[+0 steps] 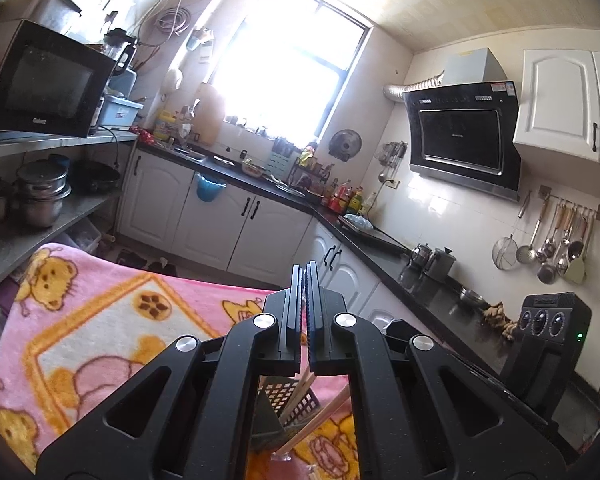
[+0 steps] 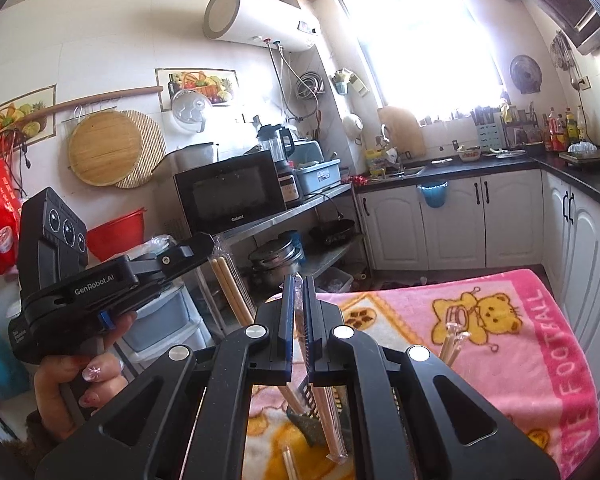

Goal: Organize utensils
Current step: 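Lower the held chopsticks into the basket slots with both tools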

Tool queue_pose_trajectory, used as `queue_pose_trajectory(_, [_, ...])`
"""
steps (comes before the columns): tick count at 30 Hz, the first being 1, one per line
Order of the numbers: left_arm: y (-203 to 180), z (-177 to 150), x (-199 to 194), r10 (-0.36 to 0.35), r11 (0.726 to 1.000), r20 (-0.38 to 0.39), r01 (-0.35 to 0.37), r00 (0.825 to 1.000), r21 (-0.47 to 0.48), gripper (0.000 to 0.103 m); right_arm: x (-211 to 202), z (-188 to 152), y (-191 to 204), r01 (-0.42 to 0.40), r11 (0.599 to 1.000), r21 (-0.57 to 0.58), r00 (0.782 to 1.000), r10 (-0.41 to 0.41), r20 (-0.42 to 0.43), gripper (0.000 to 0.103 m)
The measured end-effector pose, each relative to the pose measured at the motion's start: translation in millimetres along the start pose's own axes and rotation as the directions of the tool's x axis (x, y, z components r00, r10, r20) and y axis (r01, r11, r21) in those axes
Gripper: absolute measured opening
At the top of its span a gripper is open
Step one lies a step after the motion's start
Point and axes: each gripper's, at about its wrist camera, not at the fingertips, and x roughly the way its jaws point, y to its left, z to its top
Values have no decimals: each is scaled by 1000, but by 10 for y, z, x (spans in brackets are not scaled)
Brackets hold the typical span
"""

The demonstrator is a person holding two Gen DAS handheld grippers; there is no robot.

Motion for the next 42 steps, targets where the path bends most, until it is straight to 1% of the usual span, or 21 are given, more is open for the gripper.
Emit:
queue_pose_trajectory(4, [33, -2, 65, 18, 1000, -3, -18, 1000, -1, 0, 60, 79, -11, 5, 1000, -3, 1000, -5, 12, 5])
queue_pose_trajectory(10, [118, -47, 192, 43, 999, -27, -44, 999, -13, 0, 133, 185, -21, 18, 1000, -16, 999, -17, 34, 5])
queue_pose_trajectory(22, [186, -157, 377, 44, 999, -56, -45, 997, -24, 0, 290, 268, -97, 44, 998, -49, 996, -40, 80, 5])
queue_pose_trajectory(29, [211, -244, 480, 45, 999, -76, -46, 996, -15, 0, 477, 160, -169, 73, 996, -54, 996, -70, 58, 5])
queue_pose_trajectory(35, [268, -370, 583, 49, 998, -107, -52, 993, -23, 0, 649, -29, -299, 100, 994, -33, 995, -100, 13, 5])
queue_pose_trajectory(42, [360, -536, 690, 62, 997, -150, -68, 987, -37, 0, 748, -211, -363, 128, 991, -26, 991, -129, -38, 6])
